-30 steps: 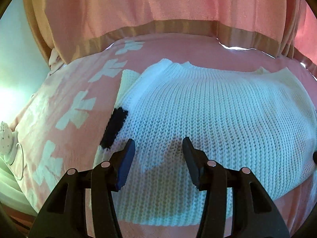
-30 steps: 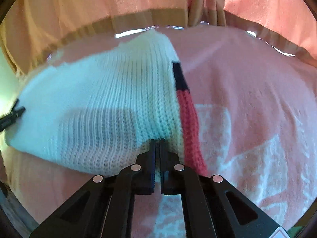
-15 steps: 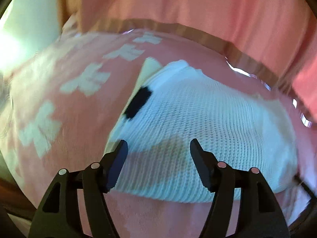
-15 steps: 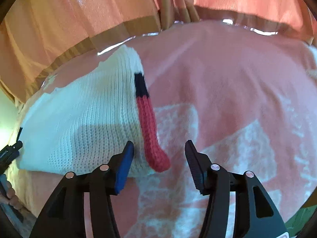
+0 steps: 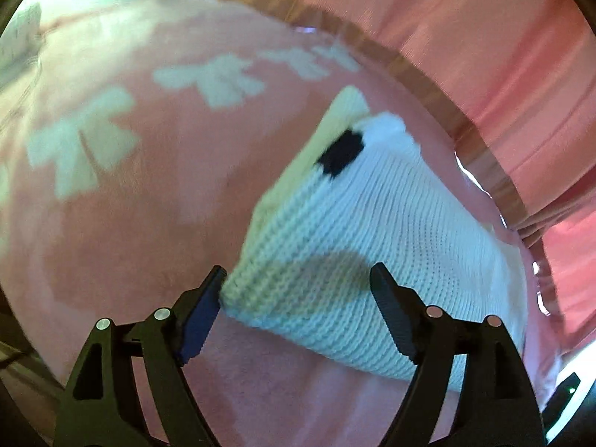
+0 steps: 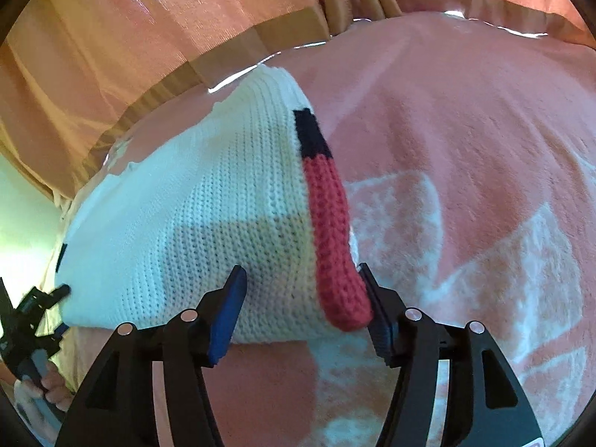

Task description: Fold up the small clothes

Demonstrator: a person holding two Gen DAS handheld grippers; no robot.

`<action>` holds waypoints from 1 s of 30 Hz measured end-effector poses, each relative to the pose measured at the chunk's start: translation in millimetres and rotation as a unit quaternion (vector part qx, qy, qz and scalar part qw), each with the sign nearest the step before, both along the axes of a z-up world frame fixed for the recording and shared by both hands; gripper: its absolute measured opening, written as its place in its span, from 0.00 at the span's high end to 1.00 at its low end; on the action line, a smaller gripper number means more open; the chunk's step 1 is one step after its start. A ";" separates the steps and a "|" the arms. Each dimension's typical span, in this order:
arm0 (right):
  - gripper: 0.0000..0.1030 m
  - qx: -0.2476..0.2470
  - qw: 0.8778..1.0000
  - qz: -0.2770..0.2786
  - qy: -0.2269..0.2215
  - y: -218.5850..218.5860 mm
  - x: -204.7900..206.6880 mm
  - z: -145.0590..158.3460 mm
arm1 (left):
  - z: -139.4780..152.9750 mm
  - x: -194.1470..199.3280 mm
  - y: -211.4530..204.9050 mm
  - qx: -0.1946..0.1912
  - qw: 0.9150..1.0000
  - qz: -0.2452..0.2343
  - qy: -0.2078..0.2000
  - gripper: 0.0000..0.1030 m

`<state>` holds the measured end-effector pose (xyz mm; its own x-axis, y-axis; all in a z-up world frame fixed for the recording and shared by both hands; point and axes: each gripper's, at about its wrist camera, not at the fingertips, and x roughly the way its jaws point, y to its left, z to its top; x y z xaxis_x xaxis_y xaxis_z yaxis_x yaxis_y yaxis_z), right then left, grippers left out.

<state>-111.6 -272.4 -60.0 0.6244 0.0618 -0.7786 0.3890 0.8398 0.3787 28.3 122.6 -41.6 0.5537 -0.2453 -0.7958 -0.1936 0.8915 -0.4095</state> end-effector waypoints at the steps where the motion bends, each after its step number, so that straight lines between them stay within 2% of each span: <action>1: 0.47 0.007 1.000 0.003 -0.004 0.2 1.6 -0.7 | -3.1 1.0 -0.7 -0.010 1.000 0.003 0.003 0.21; 3: 0.70 0.016 1.000 0.006 -0.008 0.6 6.1 -1.4 | -3.7 6.3 -5.3 -0.007 1.000 0.005 -0.003 0.20; 4: 0.84 0.018 1.000 0.009 -0.012 0.4 7.7 -0.8 | -3.0 8.7 -7.3 -0.002 1.000 0.006 -0.006 0.28; 5: 0.85 0.022 0.999 0.010 -0.021 0.2 8.7 3.5 | -2.7 9.8 -7.2 -0.005 1.000 0.007 -0.005 0.44; 6: 0.87 0.020 0.999 0.011 -0.031 -0.3 8.4 10.8 | -0.8 11.9 -4.1 -0.019 1.000 0.009 -0.009 0.56; 7: 0.89 0.011 0.999 0.011 -0.045 -0.5 5.5 22.1 | 2.2 15.6 -0.7 -0.059 0.998 -0.008 -0.010 0.77; 8: 0.89 -0.010 0.998 0.008 -0.069 -0.6 -1.3 40.6 | 10.6 16.3 2.5 -0.072 0.997 -0.010 -0.008 0.80; 10: 0.90 -0.044 0.994 -0.001 -0.098 -4.1 -20.2 76.3 | 33.7 9.4 7.2 -0.060 0.998 -0.025 -0.029 0.84; 11: 0.90 -0.053 0.993 -0.001 -0.104 -6.5 -29.0 87.1 | 41.3 5.8 8.9 -0.052 0.998 -0.030 -0.034 0.84; 13: 0.90 -0.091 0.993 -0.014 -0.078 -9.9 -48.4 90.1 | 45.8 -0.8 11.4 -0.022 0.998 -0.045 -0.023 0.84; 14: 0.90 -0.105 0.993 -0.017 -0.053 -10.9 -52.3 81.3 | 38.9 -3.1 11.5 -0.011 0.999 -0.050 -0.009 0.84; 15: 0.90 -0.101 0.995 -0.020 -0.007 -14.5 -53.4 60.1 | 23.2 -6.5 9.7 0.012 0.998 -0.057 0.017 0.84; 17: 0.87 -0.058 0.995 -0.007 0.079 -20.3 -47.8 14.8 | -7.5 -12.8 4.0 0.044 0.995 -0.064 0.057 0.83; 18: 0.85 -0.058 0.996 -0.018 0.063 -21.3 -52.2 15.5 | -3.8 -19.7 -1.5 0.077 0.995 -0.060 0.031 0.81; 19: 0.84 -0.072 0.995 -0.011 0.068 -19.8 -49.8 22.6 | 1.8 -21.1 -10.7 0.105 0.991 -0.073 0.027 0.81; 20: 0.81 -0.089 0.994 -0.006 0.059 -17.5 -49.8 33.4 | 7.0 -23.8 -13.9 0.111 0.991 -0.075 0.019 0.78; 21: 0.72 -0.102 0.994 -0.014 0.048 -16.7 -53.3 44.2 | 20.9 -29.7 -16.4 0.114 0.991 -0.077 -0.002 0.77; 23: 0.68 -0.132 0.990 -0.030 0.032 -16.1 -60.6 66.9 | 39.2 -39.0 -16.7 0.113 0.990 -0.077 -0.027 0.73; 25: 0.52 -0.150 0.988 -0.039 -0.008 -17.7 -65.9 92.7 | 65.1 -45.1 -16.8 0.111 0.990 -0.073 -0.056 0.66; 27: 0.50 -0.156 0.987 -0.020 -0.033 -19.1 -51.5 112.0 | 87.3 -36.9 -21.5 0.106 0.988 -0.075 -0.082 0.63; 30: 0.50 -0.176 0.983 0.021 -0.051 -22.8 -13.6 124.4 | 111.3 -9.3 -37.8 0.105 0.985 -0.095 -0.101 0.53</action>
